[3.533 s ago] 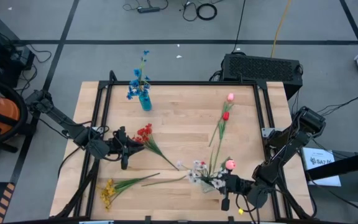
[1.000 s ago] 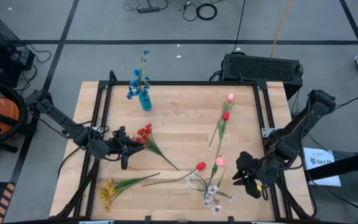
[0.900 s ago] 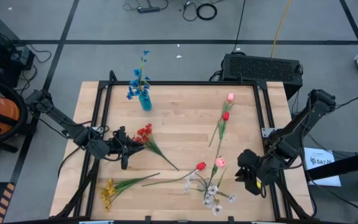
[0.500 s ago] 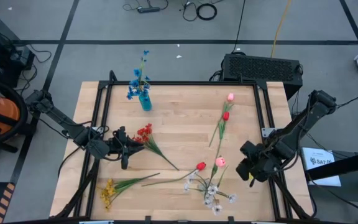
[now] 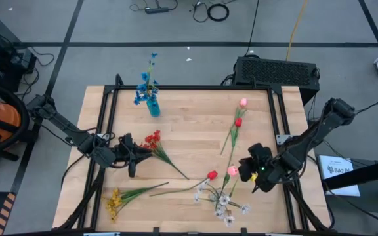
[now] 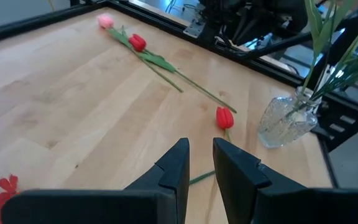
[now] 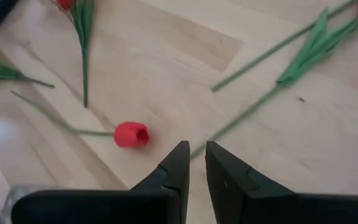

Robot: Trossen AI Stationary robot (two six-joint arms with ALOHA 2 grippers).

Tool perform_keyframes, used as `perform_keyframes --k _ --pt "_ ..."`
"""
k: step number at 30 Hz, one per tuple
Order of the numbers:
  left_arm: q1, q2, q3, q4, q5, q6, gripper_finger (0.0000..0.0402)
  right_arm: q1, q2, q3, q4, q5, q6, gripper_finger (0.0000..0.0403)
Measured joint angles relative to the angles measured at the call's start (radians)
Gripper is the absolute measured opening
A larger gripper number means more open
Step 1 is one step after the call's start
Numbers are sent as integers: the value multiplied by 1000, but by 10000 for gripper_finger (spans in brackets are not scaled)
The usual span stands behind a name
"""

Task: Sort flowers into vase by color
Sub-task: Put the left red flower into the blue vase

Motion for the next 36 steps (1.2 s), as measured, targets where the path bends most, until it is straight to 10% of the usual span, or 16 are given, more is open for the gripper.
perform_keyframes --k 36 --pt "67 0 0 -2 -148 9 77 -349 115 0 213 -23 146 44"
